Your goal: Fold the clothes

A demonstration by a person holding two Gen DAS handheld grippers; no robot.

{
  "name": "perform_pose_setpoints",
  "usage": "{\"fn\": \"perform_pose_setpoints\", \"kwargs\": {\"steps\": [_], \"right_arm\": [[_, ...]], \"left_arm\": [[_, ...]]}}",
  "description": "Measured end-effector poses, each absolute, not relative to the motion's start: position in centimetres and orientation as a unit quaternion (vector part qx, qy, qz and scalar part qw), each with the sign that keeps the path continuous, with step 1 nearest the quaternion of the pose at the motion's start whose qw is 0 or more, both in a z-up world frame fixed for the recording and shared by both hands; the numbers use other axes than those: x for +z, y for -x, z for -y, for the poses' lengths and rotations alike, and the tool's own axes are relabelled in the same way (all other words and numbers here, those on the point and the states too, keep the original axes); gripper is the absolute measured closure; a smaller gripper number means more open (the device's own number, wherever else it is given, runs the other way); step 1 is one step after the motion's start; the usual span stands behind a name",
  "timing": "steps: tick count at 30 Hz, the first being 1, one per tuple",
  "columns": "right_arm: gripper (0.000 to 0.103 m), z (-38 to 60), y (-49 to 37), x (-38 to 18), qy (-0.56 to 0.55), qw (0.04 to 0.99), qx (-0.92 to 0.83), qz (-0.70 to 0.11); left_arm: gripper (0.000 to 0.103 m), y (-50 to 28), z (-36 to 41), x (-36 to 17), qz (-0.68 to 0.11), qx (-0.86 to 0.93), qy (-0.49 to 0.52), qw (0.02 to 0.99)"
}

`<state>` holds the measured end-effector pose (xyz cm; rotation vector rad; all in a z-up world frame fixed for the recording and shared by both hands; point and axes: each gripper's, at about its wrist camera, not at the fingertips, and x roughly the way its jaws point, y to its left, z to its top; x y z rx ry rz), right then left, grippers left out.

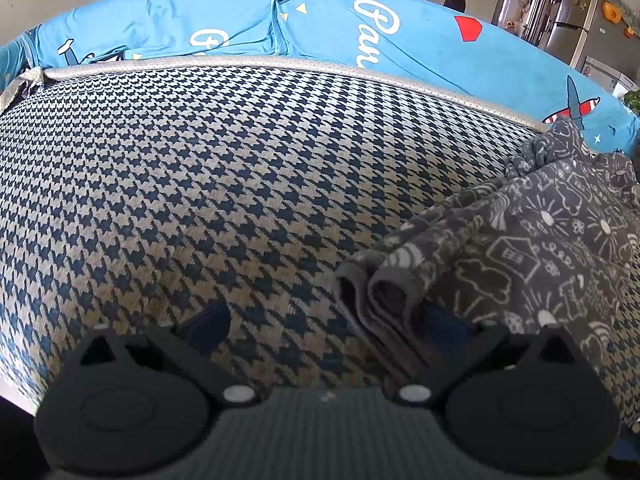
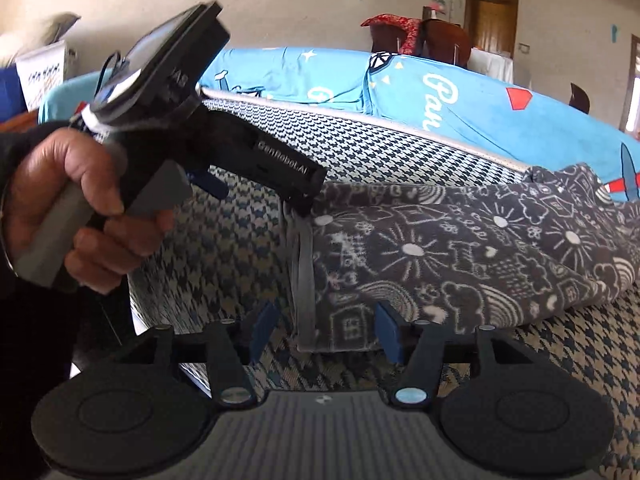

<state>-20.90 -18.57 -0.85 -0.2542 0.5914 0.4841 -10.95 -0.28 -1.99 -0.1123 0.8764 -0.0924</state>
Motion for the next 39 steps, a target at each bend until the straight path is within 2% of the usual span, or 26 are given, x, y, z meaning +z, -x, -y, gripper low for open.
{"fn": "perform_pose_setpoints", "kwargs": {"steps": [7, 25, 30, 32, 35, 39], "right_arm": [[0.034, 16.8, 21.2, -2.2, 0.189, 0.912, 0.231, -0.280], [0.034, 14.8, 20.9, -5.1, 0.330, 0.891, 0.183, -0.251], [0.052, 15.6, 20.5, -4.0, 0.286, 0.907, 0.187, -0.247], [0.063, 16.2, 20.2, -3.2, 0.251, 0.917, 0.188, -0.246], [0.072, 17.3, 19.7, -2.0, 0.191, 0.930, 0.190, -0.249], [0.078, 18.9, 19.1, -0.8, 0.120, 0.941, 0.184, -0.257]], "left_arm": [[0.000, 11.0, 0.1, -2.1, -0.426, -0.051, 0.066, 0.901], [0.000, 10.9, -1.6, -1.8, -0.436, -0.075, 0.115, 0.890], [0.000, 10.8, -1.5, -2.0, -0.445, -0.098, 0.142, 0.879], [0.000, 10.8, -1.2, -2.0, -0.450, -0.115, 0.148, 0.873], [0.000, 10.8, -0.7, -2.1, -0.457, -0.144, 0.157, 0.864], [0.000, 10.8, -0.4, -2.2, -0.465, -0.181, 0.180, 0.848]]}}
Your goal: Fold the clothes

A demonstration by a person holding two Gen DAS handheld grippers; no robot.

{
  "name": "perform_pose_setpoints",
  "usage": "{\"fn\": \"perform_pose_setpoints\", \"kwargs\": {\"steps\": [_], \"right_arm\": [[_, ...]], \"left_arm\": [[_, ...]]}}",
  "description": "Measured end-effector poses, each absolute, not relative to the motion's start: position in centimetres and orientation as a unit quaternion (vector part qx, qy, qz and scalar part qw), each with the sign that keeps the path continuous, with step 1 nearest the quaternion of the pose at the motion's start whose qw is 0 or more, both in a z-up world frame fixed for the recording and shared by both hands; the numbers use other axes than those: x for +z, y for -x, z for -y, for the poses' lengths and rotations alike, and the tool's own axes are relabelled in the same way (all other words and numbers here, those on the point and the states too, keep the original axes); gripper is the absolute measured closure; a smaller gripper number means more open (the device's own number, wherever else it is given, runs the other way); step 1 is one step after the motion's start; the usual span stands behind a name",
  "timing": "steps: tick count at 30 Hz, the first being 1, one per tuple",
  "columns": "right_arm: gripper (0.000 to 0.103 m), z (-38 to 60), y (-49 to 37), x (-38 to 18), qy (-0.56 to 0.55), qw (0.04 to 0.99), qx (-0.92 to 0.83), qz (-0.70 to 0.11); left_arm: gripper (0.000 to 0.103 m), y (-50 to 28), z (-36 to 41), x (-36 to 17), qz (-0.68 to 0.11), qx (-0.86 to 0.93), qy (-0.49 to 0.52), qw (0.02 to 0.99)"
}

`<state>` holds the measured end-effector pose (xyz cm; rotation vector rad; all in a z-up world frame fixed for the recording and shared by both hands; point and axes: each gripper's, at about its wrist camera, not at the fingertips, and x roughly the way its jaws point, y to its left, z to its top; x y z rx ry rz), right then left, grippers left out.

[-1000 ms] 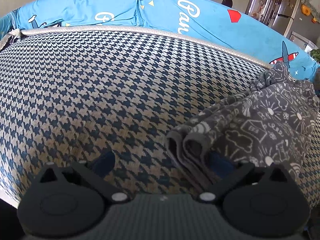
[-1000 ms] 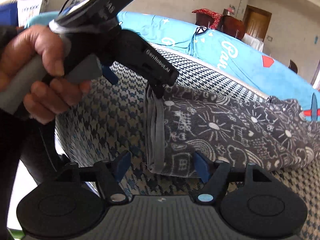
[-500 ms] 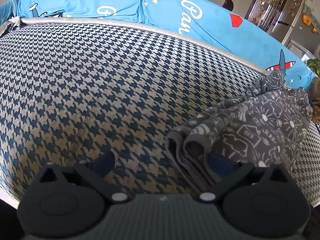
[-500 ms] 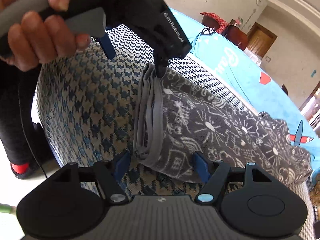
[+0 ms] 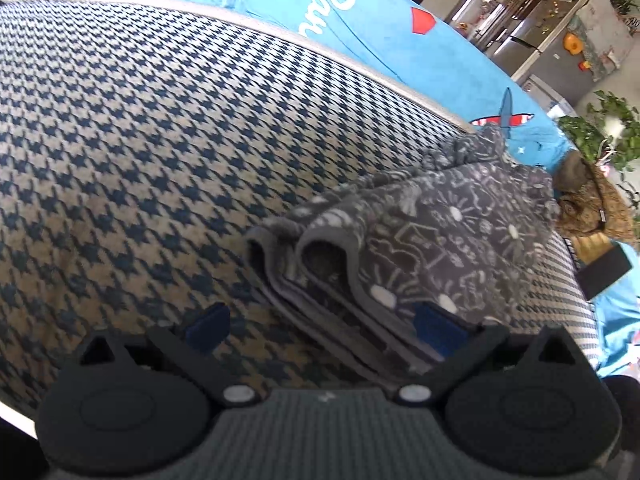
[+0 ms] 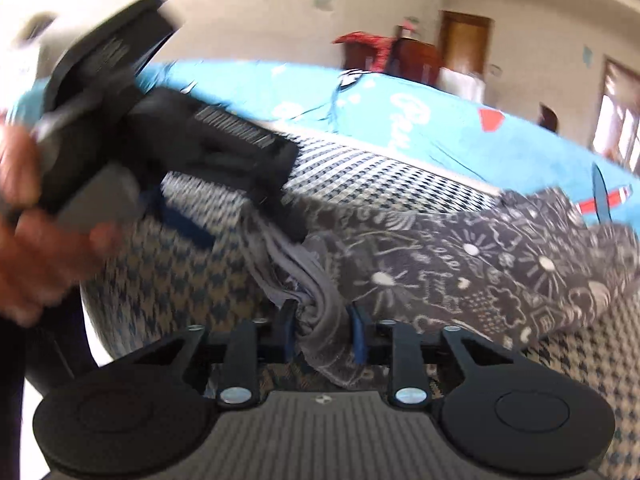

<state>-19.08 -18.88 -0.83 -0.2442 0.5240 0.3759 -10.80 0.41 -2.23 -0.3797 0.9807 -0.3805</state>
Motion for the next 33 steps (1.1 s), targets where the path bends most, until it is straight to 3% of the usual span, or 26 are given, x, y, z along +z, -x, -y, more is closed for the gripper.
{"fn": "perform_pose_setpoints", "kwargs": {"steps": [7, 15, 18, 22, 25, 33], "right_arm": [[0.079, 21.1, 18.0, 0.5, 0.030, 0.946, 0.176, -0.270], [0.079, 20.4, 18.3, -0.4, 0.066, 0.941, 0.187, -0.273], [0.078, 20.0, 18.4, -0.8, 0.084, 0.939, 0.191, -0.274], [0.058, 19.5, 18.6, -1.2, 0.108, 0.935, 0.197, -0.276], [0.051, 19.2, 18.8, -1.6, 0.126, 0.931, 0.201, -0.277], [0.036, 18.0, 18.5, -2.9, 0.186, 0.924, 0.201, -0.268]], "left_arm": [[0.000, 9.7, 0.8, -3.0, -0.483, -0.232, 0.232, 0.812], [0.000, 7.3, 3.8, -3.2, -0.488, -0.236, 0.209, 0.814], [0.009, 7.0, 4.8, -3.1, -0.483, -0.224, 0.177, 0.827], [0.037, 7.2, 5.4, -2.8, -0.478, -0.212, 0.132, 0.842], [0.048, 7.0, 5.1, -2.8, -0.480, -0.213, 0.134, 0.840], [0.052, 6.2, 5.0, -2.7, -0.494, -0.218, 0.136, 0.830]]}}
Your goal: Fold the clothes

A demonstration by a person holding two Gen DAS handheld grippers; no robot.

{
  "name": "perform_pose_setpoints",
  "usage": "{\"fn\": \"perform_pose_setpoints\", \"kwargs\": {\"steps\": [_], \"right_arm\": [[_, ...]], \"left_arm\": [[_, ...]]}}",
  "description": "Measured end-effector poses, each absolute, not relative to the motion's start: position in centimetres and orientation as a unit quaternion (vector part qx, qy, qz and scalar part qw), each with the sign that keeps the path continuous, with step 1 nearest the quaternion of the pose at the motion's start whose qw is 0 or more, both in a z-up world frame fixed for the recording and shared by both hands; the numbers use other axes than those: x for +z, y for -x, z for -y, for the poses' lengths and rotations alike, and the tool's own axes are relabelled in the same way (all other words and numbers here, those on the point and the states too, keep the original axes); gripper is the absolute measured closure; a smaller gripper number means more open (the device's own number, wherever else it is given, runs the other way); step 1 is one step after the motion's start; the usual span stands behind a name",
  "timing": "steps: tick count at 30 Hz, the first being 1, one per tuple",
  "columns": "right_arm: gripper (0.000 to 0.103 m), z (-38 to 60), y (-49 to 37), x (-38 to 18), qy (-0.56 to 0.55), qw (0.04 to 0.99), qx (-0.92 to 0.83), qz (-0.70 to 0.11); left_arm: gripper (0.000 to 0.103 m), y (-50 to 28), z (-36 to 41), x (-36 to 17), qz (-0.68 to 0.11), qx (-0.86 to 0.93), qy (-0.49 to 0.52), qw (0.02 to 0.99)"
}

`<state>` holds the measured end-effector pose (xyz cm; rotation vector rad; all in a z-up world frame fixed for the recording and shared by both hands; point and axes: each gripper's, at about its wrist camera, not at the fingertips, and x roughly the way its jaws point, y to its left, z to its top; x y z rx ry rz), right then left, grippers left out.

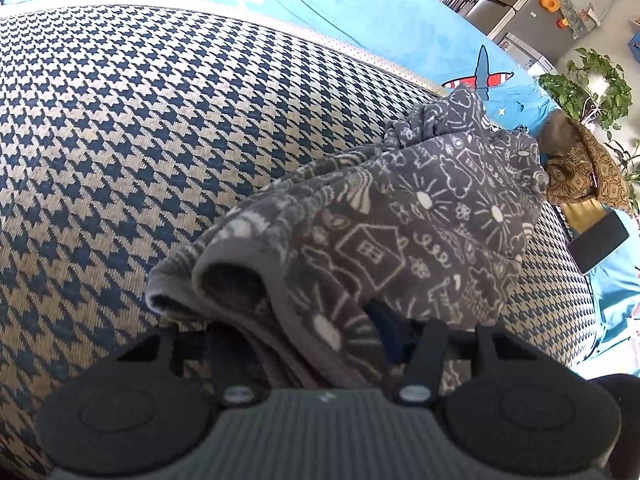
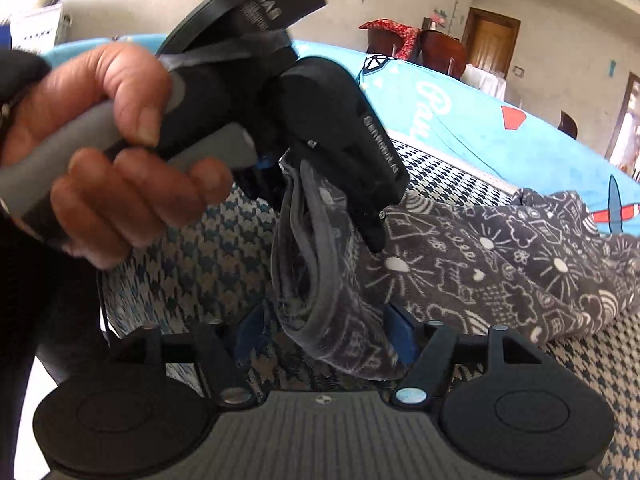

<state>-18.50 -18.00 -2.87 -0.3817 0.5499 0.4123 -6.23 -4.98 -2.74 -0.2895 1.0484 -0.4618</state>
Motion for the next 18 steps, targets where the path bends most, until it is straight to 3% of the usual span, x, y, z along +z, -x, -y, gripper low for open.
{"fn": "perform_pose_setpoints", "kwargs": {"steps": [9, 12, 15, 17, 18], "right_arm": [[0.036, 17.0, 16.4, -4.2, 0.230, 0.924, 0.171, -0.255], [0.038, 17.0, 15.8, -4.3, 0.225, 0.926, 0.168, -0.253], [0.054, 16.9, 15.8, -4.3, 0.230, 0.925, 0.173, -0.247], [0.070, 16.9, 15.5, -3.9, 0.219, 0.927, 0.177, -0.247], [0.072, 16.9, 15.4, -3.7, 0.213, 0.928, 0.179, -0.246]], "left_arm": [[0.054, 5.6, 5.4, -2.7, -0.500, -0.224, 0.127, 0.827], [0.050, 5.4, 5.8, -2.8, -0.497, -0.224, 0.118, 0.830], [0.042, 5.2, 6.6, -2.9, -0.492, -0.225, 0.103, 0.835], [0.049, 5.2, 7.0, -2.9, -0.487, -0.224, 0.088, 0.840], [0.054, 5.2, 7.1, -2.8, -0.483, -0.224, 0.082, 0.842]]}}
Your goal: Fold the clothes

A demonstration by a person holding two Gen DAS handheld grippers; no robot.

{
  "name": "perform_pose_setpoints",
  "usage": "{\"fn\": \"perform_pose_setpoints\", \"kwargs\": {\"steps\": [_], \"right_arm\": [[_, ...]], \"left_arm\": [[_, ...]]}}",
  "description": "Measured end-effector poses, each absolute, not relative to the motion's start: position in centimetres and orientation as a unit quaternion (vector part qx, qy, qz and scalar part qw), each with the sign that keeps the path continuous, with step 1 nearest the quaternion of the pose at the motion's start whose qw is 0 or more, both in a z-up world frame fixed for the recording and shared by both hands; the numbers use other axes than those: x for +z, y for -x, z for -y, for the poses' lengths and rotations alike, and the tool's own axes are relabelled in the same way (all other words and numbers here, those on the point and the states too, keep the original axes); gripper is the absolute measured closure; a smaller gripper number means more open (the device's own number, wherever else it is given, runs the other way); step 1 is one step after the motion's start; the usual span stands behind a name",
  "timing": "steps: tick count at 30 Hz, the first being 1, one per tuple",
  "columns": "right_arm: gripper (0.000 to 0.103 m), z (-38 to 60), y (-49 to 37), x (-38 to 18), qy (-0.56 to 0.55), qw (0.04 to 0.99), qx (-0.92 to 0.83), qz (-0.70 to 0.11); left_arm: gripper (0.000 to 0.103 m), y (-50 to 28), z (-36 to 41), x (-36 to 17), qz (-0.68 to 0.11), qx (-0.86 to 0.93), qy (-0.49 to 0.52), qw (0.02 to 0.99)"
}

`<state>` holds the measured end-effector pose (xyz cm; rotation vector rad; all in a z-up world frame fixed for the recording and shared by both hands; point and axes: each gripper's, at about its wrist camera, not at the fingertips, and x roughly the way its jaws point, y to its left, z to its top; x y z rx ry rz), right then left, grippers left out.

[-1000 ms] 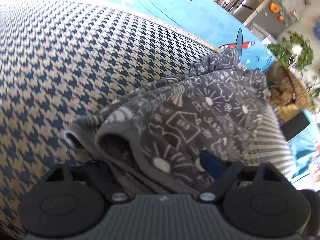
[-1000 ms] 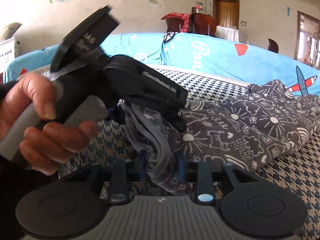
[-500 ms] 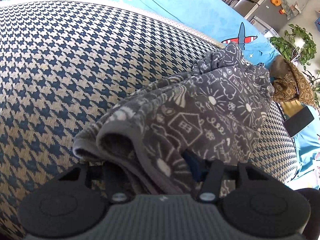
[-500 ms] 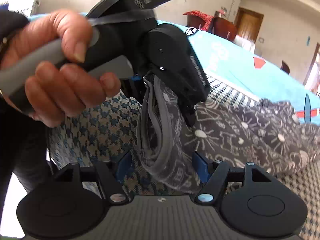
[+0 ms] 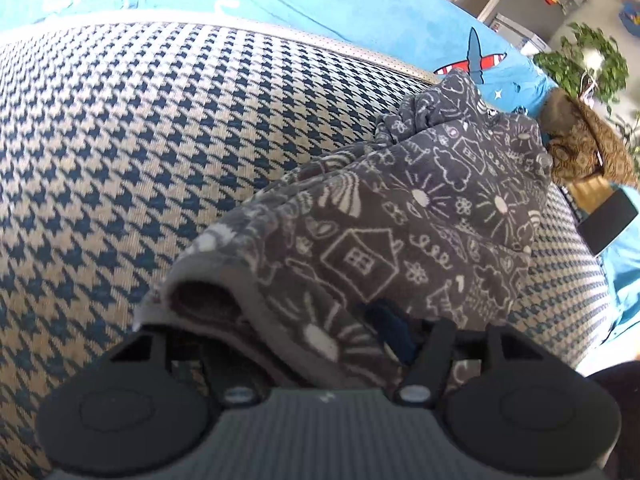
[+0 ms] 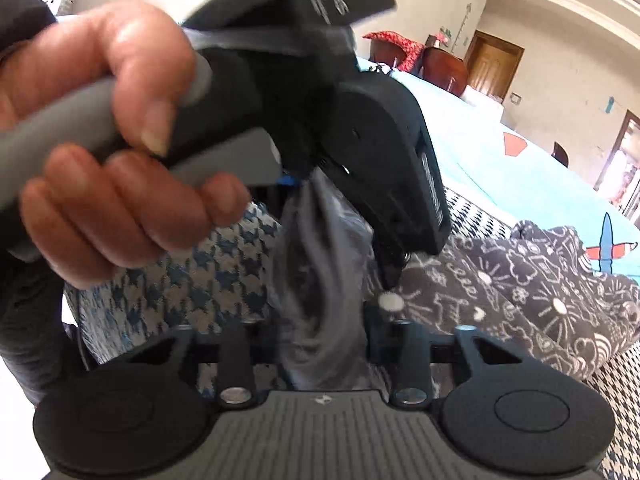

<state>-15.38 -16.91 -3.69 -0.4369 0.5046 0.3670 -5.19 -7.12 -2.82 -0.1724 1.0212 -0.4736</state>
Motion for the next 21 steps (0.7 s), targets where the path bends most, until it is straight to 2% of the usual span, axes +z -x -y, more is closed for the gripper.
{"fn": "perform_pose_setpoints", "kwargs": {"steps": [2, 5, 10, 21], "right_arm": [[0.077, 16.9, 15.1, -3.3, 0.202, 0.930, 0.183, -0.245], [0.079, 16.9, 14.7, -2.6, 0.185, 0.933, 0.190, -0.244], [0.079, 15.7, 13.3, -1.1, 0.161, 0.936, 0.213, -0.229], [0.079, 11.6, 7.1, 0.9, 0.078, 0.929, 0.283, -0.227]], "left_arm": [[0.069, 5.2, 6.9, -2.6, -0.478, -0.224, 0.081, 0.846], [0.078, 5.3, 6.5, -1.8, -0.462, -0.219, 0.073, 0.856], [0.079, 5.2, 5.6, 0.7, -0.424, -0.206, 0.043, 0.881], [0.079, 0.4, -1.5, 3.8, -0.429, -0.172, 0.064, 0.884]]}}
